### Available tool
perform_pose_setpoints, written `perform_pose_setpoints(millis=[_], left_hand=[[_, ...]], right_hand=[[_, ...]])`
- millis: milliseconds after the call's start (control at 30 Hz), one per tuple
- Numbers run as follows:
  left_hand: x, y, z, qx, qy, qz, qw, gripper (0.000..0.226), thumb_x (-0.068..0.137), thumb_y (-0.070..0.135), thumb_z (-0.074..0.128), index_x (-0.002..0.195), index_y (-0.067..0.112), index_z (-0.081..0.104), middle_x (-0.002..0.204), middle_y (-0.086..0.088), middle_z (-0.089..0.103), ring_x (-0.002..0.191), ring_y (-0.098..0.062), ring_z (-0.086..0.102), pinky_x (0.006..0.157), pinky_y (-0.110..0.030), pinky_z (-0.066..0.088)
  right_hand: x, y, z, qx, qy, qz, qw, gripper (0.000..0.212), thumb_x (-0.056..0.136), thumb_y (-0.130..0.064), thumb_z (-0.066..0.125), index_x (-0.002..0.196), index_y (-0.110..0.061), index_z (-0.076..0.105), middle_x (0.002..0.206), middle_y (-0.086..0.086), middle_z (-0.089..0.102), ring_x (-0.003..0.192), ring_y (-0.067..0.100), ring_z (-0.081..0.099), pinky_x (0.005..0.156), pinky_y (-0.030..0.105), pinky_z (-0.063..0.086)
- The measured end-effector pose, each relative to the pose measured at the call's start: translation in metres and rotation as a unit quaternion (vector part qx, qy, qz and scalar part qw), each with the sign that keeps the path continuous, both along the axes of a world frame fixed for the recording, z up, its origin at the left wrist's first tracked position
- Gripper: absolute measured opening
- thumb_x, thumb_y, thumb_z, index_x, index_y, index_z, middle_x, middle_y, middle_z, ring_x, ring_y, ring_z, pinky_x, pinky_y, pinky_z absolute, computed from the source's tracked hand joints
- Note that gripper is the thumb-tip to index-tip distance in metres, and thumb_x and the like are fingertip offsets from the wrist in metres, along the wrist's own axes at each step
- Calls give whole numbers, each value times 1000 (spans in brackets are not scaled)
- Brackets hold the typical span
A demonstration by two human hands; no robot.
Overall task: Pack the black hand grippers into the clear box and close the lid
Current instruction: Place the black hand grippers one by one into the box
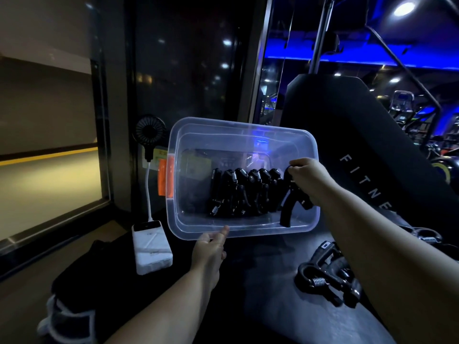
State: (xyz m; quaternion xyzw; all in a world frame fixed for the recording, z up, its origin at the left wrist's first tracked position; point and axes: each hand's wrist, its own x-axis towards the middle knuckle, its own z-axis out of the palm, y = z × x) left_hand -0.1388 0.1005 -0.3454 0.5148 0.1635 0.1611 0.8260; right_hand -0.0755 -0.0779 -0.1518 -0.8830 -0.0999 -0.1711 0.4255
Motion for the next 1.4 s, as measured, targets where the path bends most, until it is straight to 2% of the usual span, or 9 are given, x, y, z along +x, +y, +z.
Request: perform_pose_setpoints(millis=[100, 233, 400, 533, 667, 833, 1033, 1233, 1400], left_hand=[[-3, 0, 0, 0, -16, -10, 1000, 38, 77, 42, 74, 96, 12, 60, 59, 7, 47, 48, -5, 38, 50, -21, 38], [-5, 1, 1, -10, -35, -21, 999, 39, 78, 37, 74, 101, 10, 59, 59, 5, 46, 50, -6, 38, 51, -22, 36], [-6, 0, 2, -18, -38, -28, 999, 35, 82, 32, 71, 103, 7, 57, 62, 3, 44, 50, -7, 36, 51, -22, 33], [-5, 1, 0, 1, -21, -21, 1000, 36, 80, 38, 71, 101, 11, 59, 58, 5, 45, 49, -6, 38, 54, -23, 36], [-4, 0, -1, 4, -11, -17, 1000, 40, 77, 42, 73, 101, 13, 60, 52, 9, 46, 47, -5, 39, 52, -22, 37], [-5, 0, 0, -10, -12, -11, 1000, 43, 74, 41, 75, 101, 11, 61, 54, 8, 48, 46, -6, 38, 50, -22, 37], [-6, -1, 2, -9, -4, -9, 1000, 37, 78, 38, 73, 100, 11, 61, 46, 9, 42, 46, -8, 36, 54, -24, 38], [-5, -3, 4, 10, -4, 6, 1000, 34, 80, 40, 71, 97, 12, 60, 47, 8, 44, 48, -9, 39, 54, -25, 39], [-5, -3, 3, -5, -12, 6, 1000, 34, 82, 36, 70, 98, 8, 60, 58, 2, 48, 55, -11, 43, 62, -28, 44]], right_hand=[[0, 10, -1, -72, 10, 7, 997, 24, 86, -10, 44, 69, -11, 60, 69, 12, 55, 49, 24, 47, 50, 27, 38], [3, 28, -5, -181, 46, 7, 982, 30, 91, -4, 41, 110, -5, 65, 110, 14, 65, 99, 33, 61, 76, 30, 47], [8, 40, -13, -151, 66, -23, 986, 31, 94, -11, 39, 123, -1, 45, 119, 19, 57, 108, 35, 55, 89, 37, 42], [10, 40, -17, -140, 70, -24, 987, 28, 91, -13, 37, 118, -3, 37, 117, 19, 54, 103, 35, 55, 90, 40, 46], [13, 34, -26, -142, 44, -8, 989, 29, 85, -22, 50, 109, -8, 42, 104, 15, 61, 84, 33, 61, 70, 36, 51], [9, 32, -29, -163, 77, 27, 983, 81, 55, -21, 88, 109, -23, 28, 85, 0, 53, 68, 17, 59, 45, 28, 47], [10, 25, -24, -282, 92, 35, 954, 128, 58, -20, 85, 146, -29, -7, 107, -5, 37, 93, 17, 45, 85, 39, 45], [5, 24, -33, -189, 69, -32, 979, 62, 67, -12, 74, 112, -18, 31, 81, 10, 65, 64, 26, 66, 51, 30, 51], [7, 30, -40, -249, 5, 5, 968, 24, 80, -15, 54, 104, -15, 49, 86, 8, 63, 71, 28, 61, 63, 35, 53]])
